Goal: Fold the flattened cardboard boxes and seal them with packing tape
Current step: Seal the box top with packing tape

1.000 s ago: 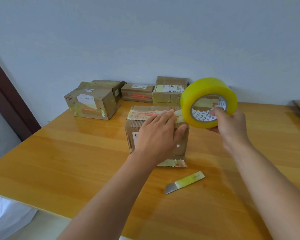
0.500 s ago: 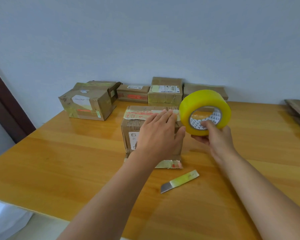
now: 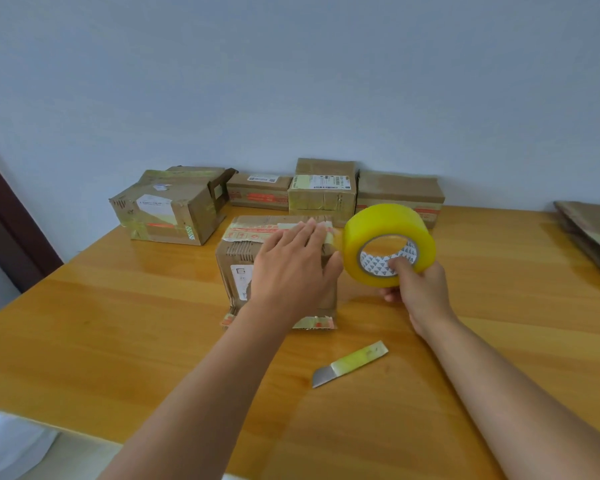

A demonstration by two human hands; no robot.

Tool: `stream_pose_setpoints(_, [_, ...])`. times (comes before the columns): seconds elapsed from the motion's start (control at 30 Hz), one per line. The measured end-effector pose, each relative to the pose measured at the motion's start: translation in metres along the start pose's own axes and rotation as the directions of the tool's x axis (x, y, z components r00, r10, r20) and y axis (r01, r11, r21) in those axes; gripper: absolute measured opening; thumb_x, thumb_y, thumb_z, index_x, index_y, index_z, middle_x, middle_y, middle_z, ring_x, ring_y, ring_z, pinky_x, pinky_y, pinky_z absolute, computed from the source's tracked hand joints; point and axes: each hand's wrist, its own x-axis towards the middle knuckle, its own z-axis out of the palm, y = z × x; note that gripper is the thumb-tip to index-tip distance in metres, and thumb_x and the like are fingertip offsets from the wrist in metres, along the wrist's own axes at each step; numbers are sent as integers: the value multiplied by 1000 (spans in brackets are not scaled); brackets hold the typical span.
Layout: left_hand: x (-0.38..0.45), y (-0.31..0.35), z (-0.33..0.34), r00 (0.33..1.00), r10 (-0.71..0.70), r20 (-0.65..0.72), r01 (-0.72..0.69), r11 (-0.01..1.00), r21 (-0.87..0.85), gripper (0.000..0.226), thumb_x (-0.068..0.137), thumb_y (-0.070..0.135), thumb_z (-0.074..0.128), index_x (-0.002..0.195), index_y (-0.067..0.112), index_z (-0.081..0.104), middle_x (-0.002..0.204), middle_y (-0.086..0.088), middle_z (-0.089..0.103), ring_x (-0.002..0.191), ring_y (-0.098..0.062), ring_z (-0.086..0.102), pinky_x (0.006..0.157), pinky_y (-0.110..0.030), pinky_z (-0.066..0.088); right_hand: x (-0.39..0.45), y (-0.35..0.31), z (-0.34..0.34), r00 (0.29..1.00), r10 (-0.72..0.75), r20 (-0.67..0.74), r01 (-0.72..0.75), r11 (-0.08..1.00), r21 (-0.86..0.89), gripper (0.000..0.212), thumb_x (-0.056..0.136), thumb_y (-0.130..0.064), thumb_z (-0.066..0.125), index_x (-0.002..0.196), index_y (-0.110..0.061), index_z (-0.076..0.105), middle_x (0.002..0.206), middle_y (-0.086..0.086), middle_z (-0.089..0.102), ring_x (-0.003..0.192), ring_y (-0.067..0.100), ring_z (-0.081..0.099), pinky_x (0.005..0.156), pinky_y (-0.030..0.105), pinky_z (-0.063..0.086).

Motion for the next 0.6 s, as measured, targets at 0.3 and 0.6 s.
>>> stream_pose_setpoints(0.3, [-3,-9,3,999,1,-37,-1,1000,-13,63,96,41,18,155,23,30,162,0,28,152,-15,16,123,-34,2,-1,7,4,988,-72,138,106,961,-256,27,92,-27,68,114,-12,61,86,6,72,53,20,68,46,25,50])
stream_pose_setpoints(0.6, [-7,-28,-3,1000,27,6,-27,999,43,51,106,42,22,153,22,28,162,-5,26,151,-21,20,121,-37,16,-2,5,5,983,-79,163,136,916,-376,36,88,-31,74,113,-16,54,90,3,67,57,15,66,42,20,48])
